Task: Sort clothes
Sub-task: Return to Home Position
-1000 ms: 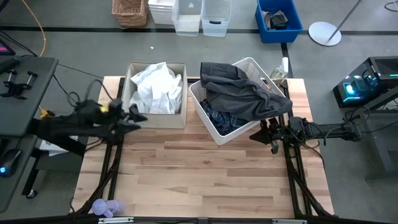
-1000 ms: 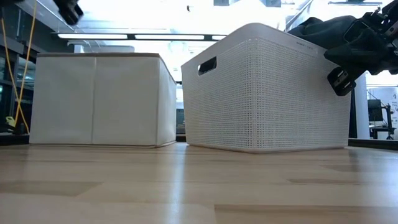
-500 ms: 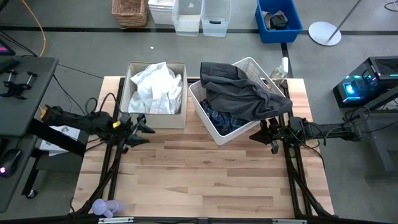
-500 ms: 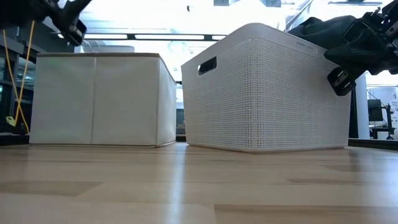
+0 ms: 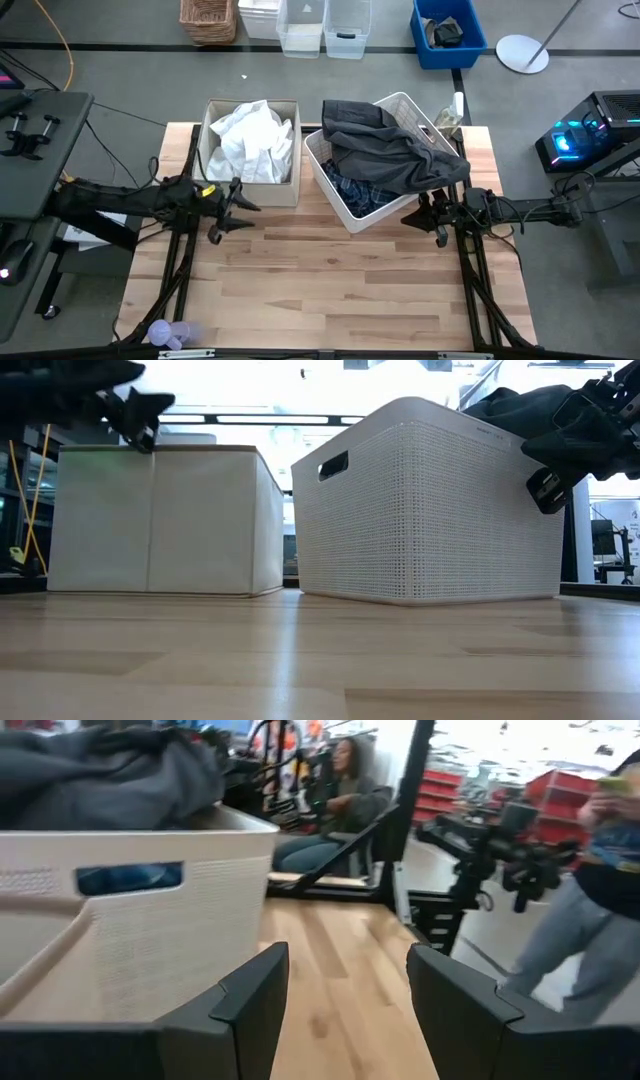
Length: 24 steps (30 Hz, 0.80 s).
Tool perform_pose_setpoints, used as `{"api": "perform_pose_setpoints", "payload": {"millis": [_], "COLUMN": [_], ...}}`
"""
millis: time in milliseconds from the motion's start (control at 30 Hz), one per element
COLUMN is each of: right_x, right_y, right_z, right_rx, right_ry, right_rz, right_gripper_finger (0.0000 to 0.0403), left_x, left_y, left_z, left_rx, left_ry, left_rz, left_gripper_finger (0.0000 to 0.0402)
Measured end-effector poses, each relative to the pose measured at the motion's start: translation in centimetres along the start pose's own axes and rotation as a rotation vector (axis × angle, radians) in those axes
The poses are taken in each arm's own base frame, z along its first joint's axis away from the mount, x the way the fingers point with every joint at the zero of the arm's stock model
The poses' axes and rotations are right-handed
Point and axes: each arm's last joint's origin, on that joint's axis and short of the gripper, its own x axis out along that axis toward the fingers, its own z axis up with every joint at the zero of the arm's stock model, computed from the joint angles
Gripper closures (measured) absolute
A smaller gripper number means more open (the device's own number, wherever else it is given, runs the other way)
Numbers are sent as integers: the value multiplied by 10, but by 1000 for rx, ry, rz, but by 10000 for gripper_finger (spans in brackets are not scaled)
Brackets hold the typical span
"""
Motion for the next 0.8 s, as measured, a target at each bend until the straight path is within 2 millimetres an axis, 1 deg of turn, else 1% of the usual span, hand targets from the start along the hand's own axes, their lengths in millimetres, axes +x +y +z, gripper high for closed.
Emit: {"api": "perform_pose_setpoints", "payload": {"millis": [100, 200, 333, 467, 633, 733, 800], "right_x": [0, 0, 0, 0, 0, 0, 0], "right_y": [0, 0, 0, 0, 0, 0, 0], "right_z": [0, 0, 0, 0, 0, 0, 0], "right_rx": [0, 0, 0, 0, 0, 0, 0], "right_ry": [0, 0, 0, 0, 0, 0, 0], "right_rz": [0, 0, 0, 0, 0, 0, 0], "right_gripper_finger": [402, 402, 402, 402, 402, 402, 402], "left_x": [-1, -4, -10, -14, -14, -14, -15], "left_y": [5, 9, 11, 11, 13, 16, 16], "left_z": [-3, -12, -30, -38, -42, -47, -49], "left_rx": [-11, -54, -129, -166, -152, -113, -94], "left_ry": [21, 16, -17, -78, -48, 0, 26], "left_rz": [38, 68, 72, 59, 131, 198, 209], "left_gripper_finger": [209, 209, 209, 209, 209, 209, 209]}}
